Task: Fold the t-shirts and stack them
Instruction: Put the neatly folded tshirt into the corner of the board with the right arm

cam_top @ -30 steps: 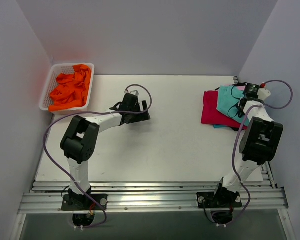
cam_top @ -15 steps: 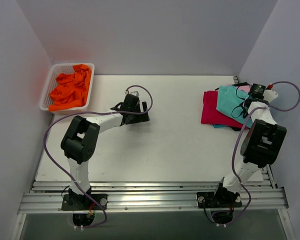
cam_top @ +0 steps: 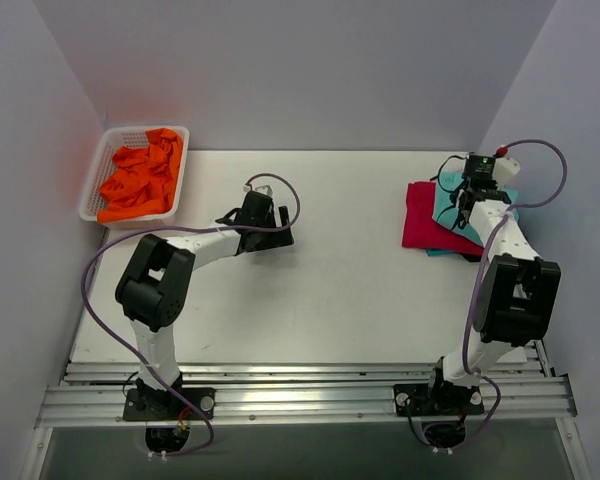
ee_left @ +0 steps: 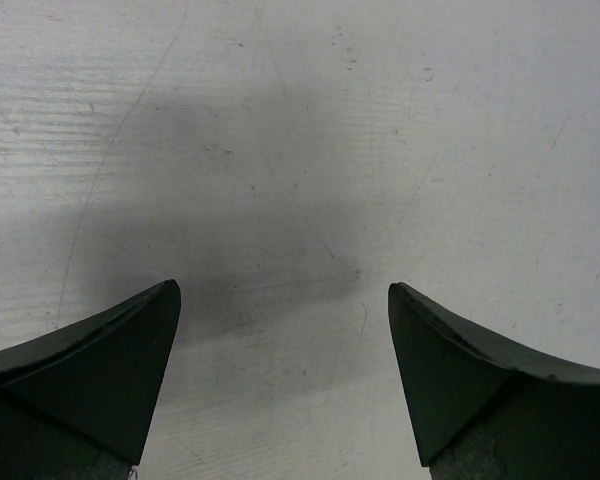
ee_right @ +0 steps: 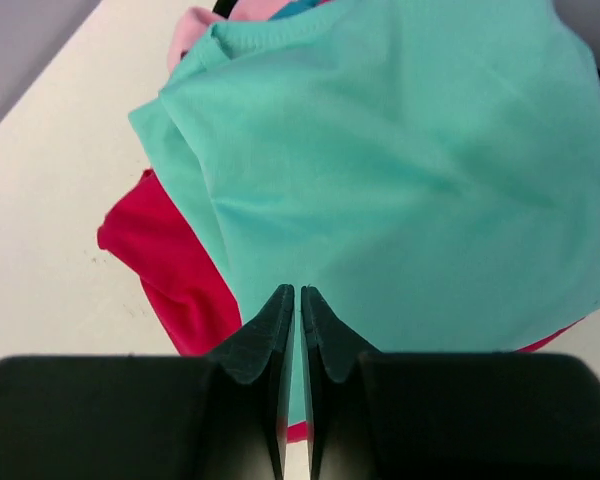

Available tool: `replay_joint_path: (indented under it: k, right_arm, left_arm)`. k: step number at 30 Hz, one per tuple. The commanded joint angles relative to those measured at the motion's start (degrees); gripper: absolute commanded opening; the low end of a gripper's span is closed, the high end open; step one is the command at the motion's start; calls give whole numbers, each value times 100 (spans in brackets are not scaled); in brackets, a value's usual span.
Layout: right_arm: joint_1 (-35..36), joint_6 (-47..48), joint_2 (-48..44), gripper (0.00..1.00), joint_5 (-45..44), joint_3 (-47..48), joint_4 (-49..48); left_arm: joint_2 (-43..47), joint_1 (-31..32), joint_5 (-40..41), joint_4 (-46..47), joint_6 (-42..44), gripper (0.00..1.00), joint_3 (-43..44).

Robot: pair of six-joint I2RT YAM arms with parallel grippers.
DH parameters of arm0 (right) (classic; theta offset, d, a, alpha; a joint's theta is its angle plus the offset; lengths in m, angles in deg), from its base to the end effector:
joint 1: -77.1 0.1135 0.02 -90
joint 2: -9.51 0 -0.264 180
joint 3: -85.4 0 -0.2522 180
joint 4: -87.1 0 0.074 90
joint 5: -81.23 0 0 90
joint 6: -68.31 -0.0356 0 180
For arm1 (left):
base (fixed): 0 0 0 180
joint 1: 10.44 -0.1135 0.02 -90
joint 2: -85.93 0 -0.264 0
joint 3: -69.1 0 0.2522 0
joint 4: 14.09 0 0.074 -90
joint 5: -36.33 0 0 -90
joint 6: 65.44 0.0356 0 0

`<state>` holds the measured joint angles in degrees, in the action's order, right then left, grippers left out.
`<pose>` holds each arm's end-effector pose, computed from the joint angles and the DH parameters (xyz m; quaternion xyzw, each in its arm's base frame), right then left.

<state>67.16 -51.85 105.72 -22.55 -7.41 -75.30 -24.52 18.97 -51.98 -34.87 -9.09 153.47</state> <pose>0.3873 -0.0765 0.2878 0.3488 0.7720 -0.0089 0.5313 0.3609 -0.2022 0.1700 -0.0398 0.9290 -0.1805 0.3205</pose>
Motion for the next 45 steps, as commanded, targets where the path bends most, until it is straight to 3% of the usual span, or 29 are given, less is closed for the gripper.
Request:
replay_joint_path:
  k: [1,20,27,29,30,31,32,38,45]
  right_arm:
    - [79,-43,-58,4,-142,-293,91]
    - [677,-193,250,1,-72,-1015,-173]
    - [817,-219,-109,4,-151,-1015,38]
    - [1079,-228,-626,21,-352,-997,213]
    - [1229,-202,-821,42,-432,-962,266]
    - [1361,-184,-1014,91,-528,-884,406]
    - [1510,-167,-1355,100,-799,-813,521]
    - [2293,-237,-2078,100,-1951,-75,1707]
    - [2417,-87,-2589,100,-3032,-232,2138]
  left_arm:
    - [226,-40,-55,272,25,94,-12]
    - [129,-76,-169,571,-54,94,-161]
    - [147,-76,-169,588,-54,94,-161]
    - [173,-76,-169,597,-54,94,-188]
    - [217,-84,-169,606,-54,94,-197]
    - [243,-76,-169,580,-54,94,-197]
    - [357,-76,-169,554,-54,94,-197]
    - [1208,-32,217,343,60,94,-363]
    - [2150,47,920,-96,227,94,-618]
